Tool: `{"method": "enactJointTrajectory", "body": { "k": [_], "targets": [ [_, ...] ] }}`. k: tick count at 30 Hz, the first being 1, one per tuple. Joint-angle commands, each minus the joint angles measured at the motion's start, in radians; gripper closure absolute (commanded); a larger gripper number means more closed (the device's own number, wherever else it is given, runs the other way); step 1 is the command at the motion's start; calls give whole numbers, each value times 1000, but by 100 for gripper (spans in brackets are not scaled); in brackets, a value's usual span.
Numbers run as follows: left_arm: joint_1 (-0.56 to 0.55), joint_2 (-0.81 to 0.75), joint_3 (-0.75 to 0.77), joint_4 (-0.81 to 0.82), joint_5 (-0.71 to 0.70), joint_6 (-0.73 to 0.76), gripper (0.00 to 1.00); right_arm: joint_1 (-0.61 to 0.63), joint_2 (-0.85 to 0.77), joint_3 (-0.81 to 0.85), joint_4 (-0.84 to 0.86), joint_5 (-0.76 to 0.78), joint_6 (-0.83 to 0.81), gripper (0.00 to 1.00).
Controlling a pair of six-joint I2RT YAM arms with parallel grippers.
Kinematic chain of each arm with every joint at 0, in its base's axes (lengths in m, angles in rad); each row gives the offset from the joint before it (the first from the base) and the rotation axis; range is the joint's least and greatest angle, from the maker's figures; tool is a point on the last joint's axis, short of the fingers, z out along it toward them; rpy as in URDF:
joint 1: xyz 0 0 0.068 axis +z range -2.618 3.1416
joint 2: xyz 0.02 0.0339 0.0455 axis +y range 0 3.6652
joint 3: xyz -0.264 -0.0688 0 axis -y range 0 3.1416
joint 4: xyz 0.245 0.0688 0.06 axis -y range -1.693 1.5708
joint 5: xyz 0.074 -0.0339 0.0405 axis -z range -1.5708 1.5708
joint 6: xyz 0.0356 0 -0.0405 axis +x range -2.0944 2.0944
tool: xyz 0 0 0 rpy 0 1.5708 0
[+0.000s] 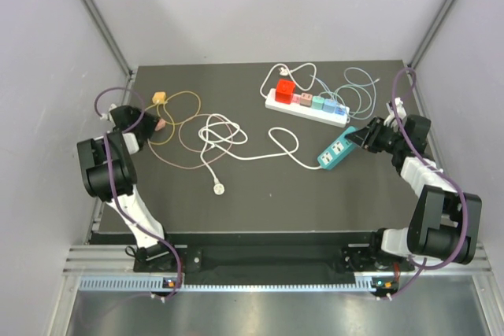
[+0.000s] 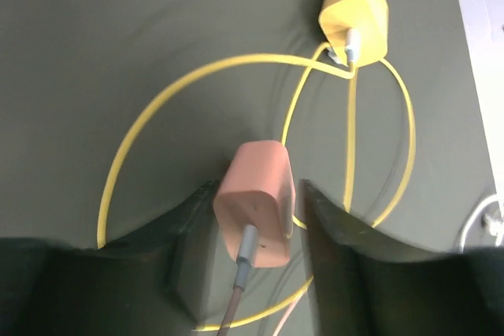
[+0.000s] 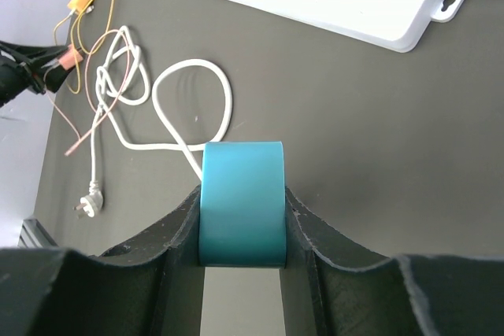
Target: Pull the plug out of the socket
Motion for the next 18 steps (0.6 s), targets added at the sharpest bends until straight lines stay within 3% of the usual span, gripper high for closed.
{"method": "enactJointTrajectory", "body": {
  "k": [1,5,14,18],
  "targets": [
    [20,-12,54,78,112,17,43,-18,11,32,65,-1,-27,100],
    [23,-64,76,27,112,89,20,-20,14,31,67,-4,-25,100],
    [10,-245,73,-136,-49,248,17,-20,5,31,70,-10,-21,100],
    [-49,-318,58,-181,-73,328,16,-20,3,29,71,-12,-18,100]
  ]
}}
